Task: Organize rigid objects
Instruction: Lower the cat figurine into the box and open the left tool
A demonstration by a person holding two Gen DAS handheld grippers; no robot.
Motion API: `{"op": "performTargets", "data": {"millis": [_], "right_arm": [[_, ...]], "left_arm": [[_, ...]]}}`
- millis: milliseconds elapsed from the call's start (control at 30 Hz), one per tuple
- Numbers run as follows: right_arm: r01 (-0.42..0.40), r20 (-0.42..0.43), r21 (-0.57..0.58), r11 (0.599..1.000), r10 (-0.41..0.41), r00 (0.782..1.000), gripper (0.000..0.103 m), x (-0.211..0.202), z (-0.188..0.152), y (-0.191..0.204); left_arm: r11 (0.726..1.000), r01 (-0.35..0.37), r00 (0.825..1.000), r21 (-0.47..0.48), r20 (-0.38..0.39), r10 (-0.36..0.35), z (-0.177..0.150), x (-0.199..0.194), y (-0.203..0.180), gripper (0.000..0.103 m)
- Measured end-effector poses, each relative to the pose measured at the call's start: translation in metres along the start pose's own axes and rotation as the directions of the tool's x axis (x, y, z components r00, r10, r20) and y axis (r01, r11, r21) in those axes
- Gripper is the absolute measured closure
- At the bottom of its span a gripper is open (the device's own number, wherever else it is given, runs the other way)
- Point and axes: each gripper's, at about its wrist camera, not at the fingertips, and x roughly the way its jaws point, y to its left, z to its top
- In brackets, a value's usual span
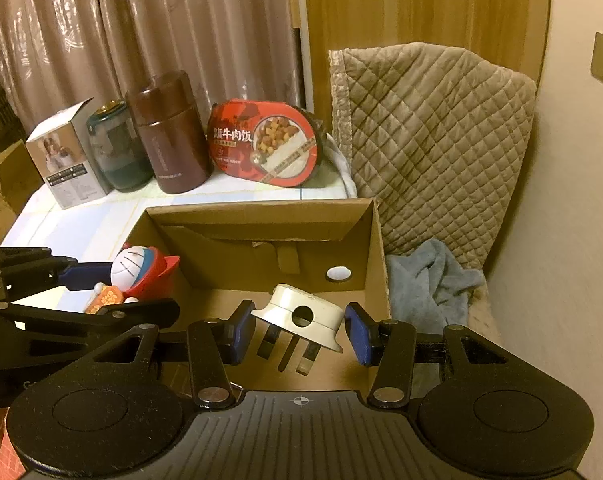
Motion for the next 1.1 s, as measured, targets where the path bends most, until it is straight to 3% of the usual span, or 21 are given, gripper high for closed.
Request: {"op": "performTargets", "data": {"millis": [667, 733, 1100], "right_arm": [[0.005, -0.009, 0.017, 1.000, -0.005, 1.000, 0.057, 0.008, -0.004, -0.005], [0.004, -0.009, 0.019, 1.000, -0.004, 1.000, 0.057, 0.008, -0.005, -0.005], [-0.011, -0.011, 0.035, 0.999, 0.011, 1.000, 0.057, 0.007, -0.009, -0.002]], "left_arm": [[1.000, 0.006, 1.000, 0.023, 0.018, -0.006, 0.003, 0.012, 0.001, 0.056], [1.000, -0.002, 0.999, 0.027, 0.047, 0.000, 0.004, 0.009, 0.000, 0.046], [1.000, -0.022, 0.997, 0.000, 0.073, 0.022, 0.006, -0.008, 0.013, 0.046]]}}
